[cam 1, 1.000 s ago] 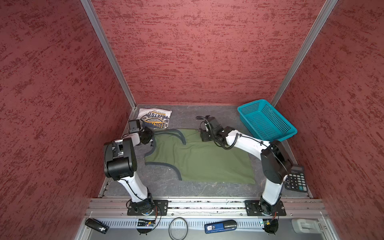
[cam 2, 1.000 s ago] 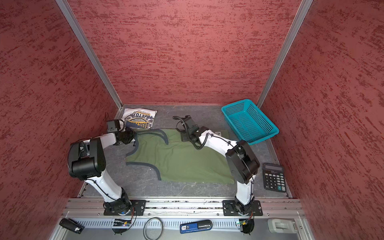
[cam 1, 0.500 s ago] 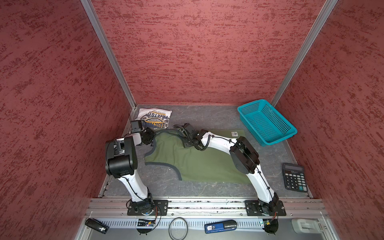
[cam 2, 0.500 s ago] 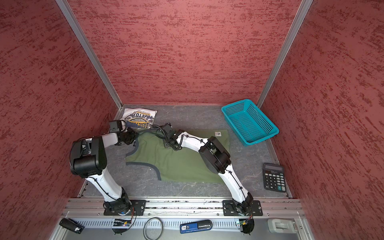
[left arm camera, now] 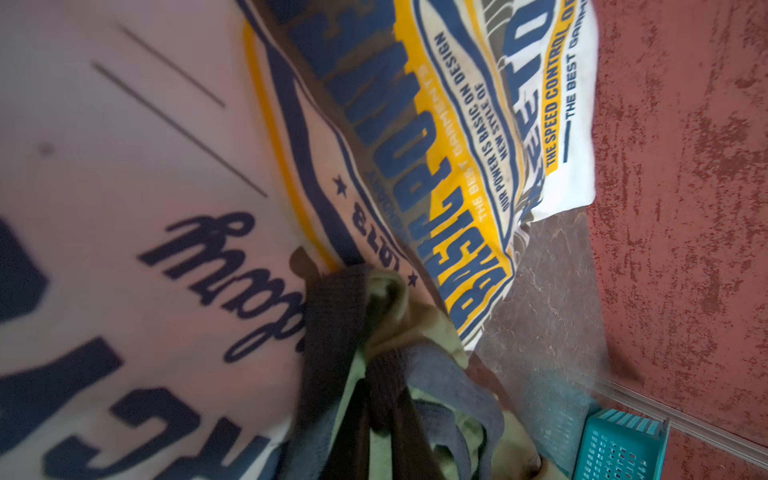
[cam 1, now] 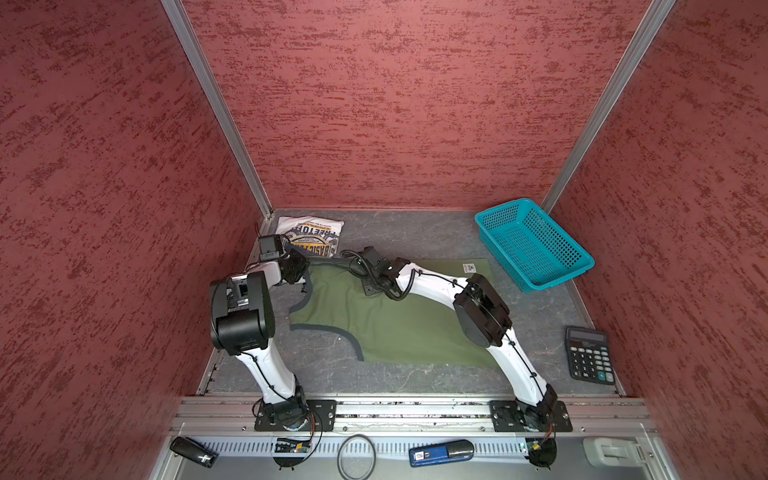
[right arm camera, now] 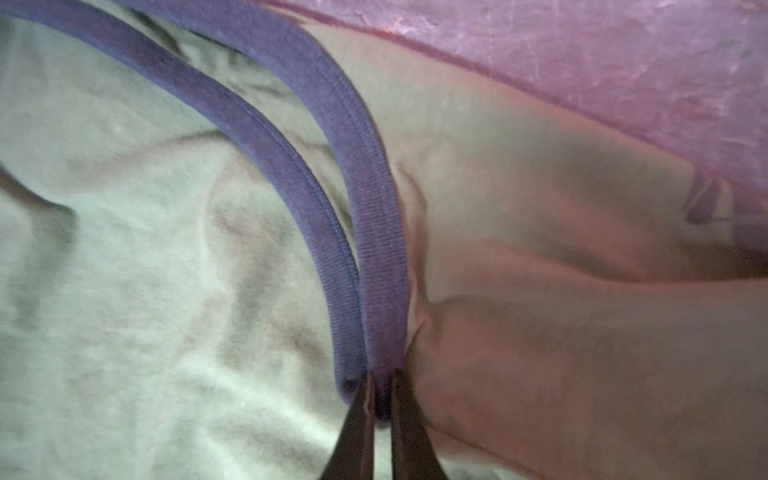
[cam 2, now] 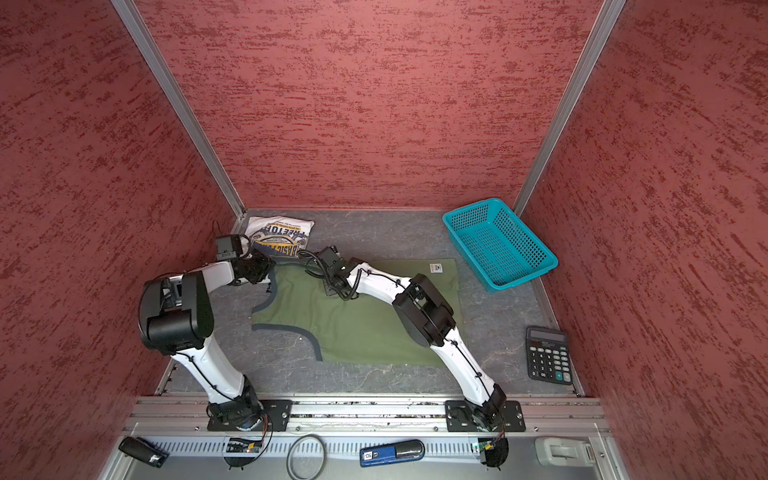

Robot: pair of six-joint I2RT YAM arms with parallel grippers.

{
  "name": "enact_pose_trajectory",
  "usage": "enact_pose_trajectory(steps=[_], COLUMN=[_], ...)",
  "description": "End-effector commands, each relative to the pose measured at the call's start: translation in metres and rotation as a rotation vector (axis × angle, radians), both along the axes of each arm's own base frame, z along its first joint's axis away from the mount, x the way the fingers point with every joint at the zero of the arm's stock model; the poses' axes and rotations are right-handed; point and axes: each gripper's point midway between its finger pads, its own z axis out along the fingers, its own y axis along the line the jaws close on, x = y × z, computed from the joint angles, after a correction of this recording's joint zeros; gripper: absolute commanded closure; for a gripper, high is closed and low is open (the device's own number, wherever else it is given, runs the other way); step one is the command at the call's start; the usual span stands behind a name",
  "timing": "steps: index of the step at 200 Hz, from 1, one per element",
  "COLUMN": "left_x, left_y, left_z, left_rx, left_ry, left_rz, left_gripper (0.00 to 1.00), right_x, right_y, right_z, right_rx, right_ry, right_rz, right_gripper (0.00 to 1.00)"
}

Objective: Fold and stack the tank tops

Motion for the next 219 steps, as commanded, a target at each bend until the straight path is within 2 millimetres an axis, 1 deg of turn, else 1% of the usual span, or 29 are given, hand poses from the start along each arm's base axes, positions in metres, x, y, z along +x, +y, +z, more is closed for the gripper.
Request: enact_pose_trajectory(steps=[1,6,27,47,60,84,110,134,150,165,174,181,191,199,219], left_x=[0.007,0.008,0.013,0.017,0.019,0.021,0.021,0.019,0.017,0.015,0.012,0.009,0.005,0.000,-0.013], left_y=[0.004,0.005,0.007,0.011,0.015,0.020,0.022,0.021,0.021,0.021,0.023,0.025,0.029,0.030,0.031], left_z=[0.005,0.006,0.010,0.015,0.018,0.015,0.009,0.001,-0.001,0.001,0.007,0.011,0.020,0.029,0.055], left_rx=[0.018,0.020,0.030,0.044,0.051,0.052,0.052,0.043,0.040,0.039,0.044,0.049,0.057,0.069,0.098], left_ry=[-0.007,-0.009,-0.014,-0.018,-0.024,-0.014,-0.002,0.015,0.021,0.030,0.031,0.038,0.039,0.038,0.034], left_rz=[-0.016,-0.017,-0.021,-0.021,-0.016,-0.007,-0.007,-0.006,-0.004,0.006,0.018,0.031,0.052,0.063,0.082], left_gripper=[0.87,0.87,0.87,0.87,0.86,0.86,0.85,0.81,0.76,0.67,0.60,0.54,0.48,0.43,0.31], right_x=[0.001,0.000,-0.005,-0.015,-0.020,-0.026,-0.035,-0.040,-0.043,-0.044,-0.042,-0.040,-0.038,-0.038,-0.043], right_y=[0.001,0.001,0.004,0.010,0.010,0.005,0.003,0.006,0.010,0.013,0.011,0.009,0.004,0.000,-0.018], right_z=[0.024,0.026,0.035,0.044,0.047,0.049,0.043,0.024,0.013,0.009,0.012,0.018,0.029,0.043,0.075], right_rx=[-0.007,-0.007,0.002,0.001,-0.006,0.001,0.009,0.005,0.015,0.018,0.012,0.006,0.002,-0.001,-0.009], right_ry=[-0.044,-0.046,-0.053,-0.064,-0.073,-0.071,-0.057,-0.016,0.011,0.026,0.019,0.007,-0.010,-0.031,-0.079], right_rz=[-0.005,-0.005,0.005,0.024,0.028,0.019,0.023,0.035,0.048,0.055,0.051,0.045,0.039,0.037,0.027], right_gripper=[0.98,1.00,1.00,1.00,1.00,1.00,1.00,1.00,1.00,0.88,0.82,0.75,0.64,0.57,0.46])
